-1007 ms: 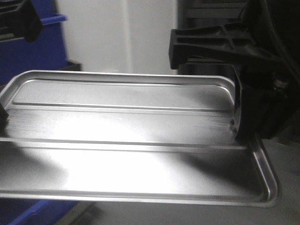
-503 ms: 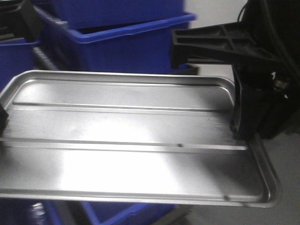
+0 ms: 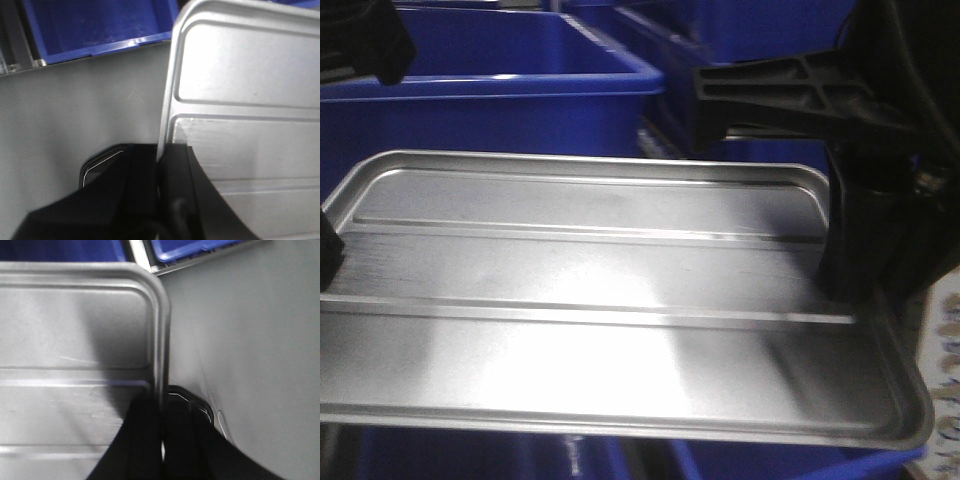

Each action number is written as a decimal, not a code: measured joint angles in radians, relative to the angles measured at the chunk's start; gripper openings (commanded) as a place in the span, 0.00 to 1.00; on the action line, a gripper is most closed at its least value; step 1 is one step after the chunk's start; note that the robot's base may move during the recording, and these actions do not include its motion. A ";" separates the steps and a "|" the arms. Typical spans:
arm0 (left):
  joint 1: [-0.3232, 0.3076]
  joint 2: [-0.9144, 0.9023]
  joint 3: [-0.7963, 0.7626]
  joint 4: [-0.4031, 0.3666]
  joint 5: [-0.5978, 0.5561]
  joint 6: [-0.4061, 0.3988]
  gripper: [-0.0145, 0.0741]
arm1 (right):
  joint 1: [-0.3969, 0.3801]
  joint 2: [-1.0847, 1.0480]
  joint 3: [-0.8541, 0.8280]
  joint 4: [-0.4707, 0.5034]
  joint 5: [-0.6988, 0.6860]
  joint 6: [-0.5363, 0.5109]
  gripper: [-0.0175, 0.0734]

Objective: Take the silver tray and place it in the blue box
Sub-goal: 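Carry the tray with both grippers toward the blue crates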

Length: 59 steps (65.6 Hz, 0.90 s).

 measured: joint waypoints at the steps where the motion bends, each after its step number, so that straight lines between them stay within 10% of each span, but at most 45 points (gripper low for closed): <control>1: 0.000 0.000 0.000 0.000 0.000 0.000 0.05 | 0.001 0.000 0.000 0.000 0.000 0.000 0.25; 59: -0.002 0.000 0.000 -0.014 -0.022 0.002 0.05 | 0.002 -0.002 -0.006 0.013 0.052 0.004 0.25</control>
